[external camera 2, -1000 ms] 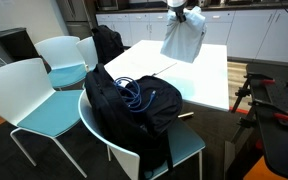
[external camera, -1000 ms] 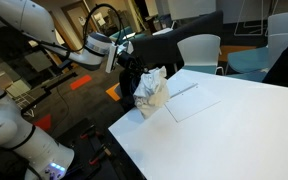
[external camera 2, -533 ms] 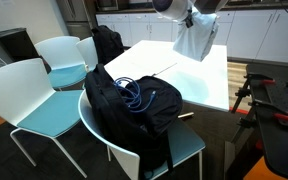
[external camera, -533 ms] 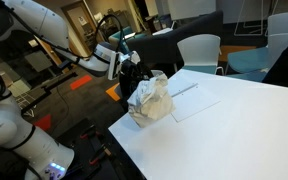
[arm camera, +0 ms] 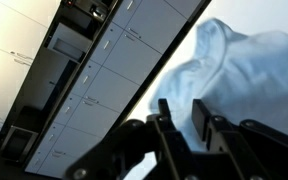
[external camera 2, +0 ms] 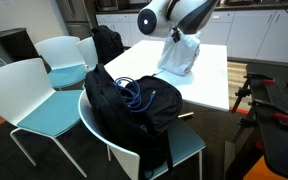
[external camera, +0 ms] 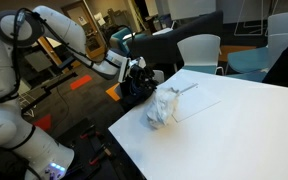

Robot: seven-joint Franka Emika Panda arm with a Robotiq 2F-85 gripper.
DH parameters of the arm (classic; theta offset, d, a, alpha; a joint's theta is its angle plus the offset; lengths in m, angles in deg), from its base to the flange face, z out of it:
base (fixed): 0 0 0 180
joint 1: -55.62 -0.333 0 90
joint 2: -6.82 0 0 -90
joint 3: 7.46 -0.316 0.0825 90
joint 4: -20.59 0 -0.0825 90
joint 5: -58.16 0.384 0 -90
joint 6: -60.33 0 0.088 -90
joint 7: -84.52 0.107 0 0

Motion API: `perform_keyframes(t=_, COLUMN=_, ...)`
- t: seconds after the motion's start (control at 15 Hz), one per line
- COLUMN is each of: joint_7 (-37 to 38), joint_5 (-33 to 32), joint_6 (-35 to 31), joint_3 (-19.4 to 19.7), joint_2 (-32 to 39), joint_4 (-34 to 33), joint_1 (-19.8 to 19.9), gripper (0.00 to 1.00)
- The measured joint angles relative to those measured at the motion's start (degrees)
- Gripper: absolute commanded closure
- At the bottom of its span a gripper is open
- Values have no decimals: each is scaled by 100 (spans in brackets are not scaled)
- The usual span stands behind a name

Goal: Put the bottle and cable in the bag

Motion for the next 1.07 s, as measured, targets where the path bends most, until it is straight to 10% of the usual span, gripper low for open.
perform_keyframes(t=0.33, joint_7=-21, joint_5=-3, joint_6=-286, joint_3=-166, joint_2=255, joint_4=-392, joint_1=-1, gripper=1)
perform_keyframes(t=0.6, joint_7=-46, joint_5=36, joint_6=-891, joint_3=-165, joint_2=177, joint_4=-412, joint_1=226, gripper=0)
perform_keyframes(t=1.07, joint_7=-420, joint_5=36, joint_6=-4040, joint_3=-78, joint_2=-1040, joint_4=632, joint_1=1734, gripper=0)
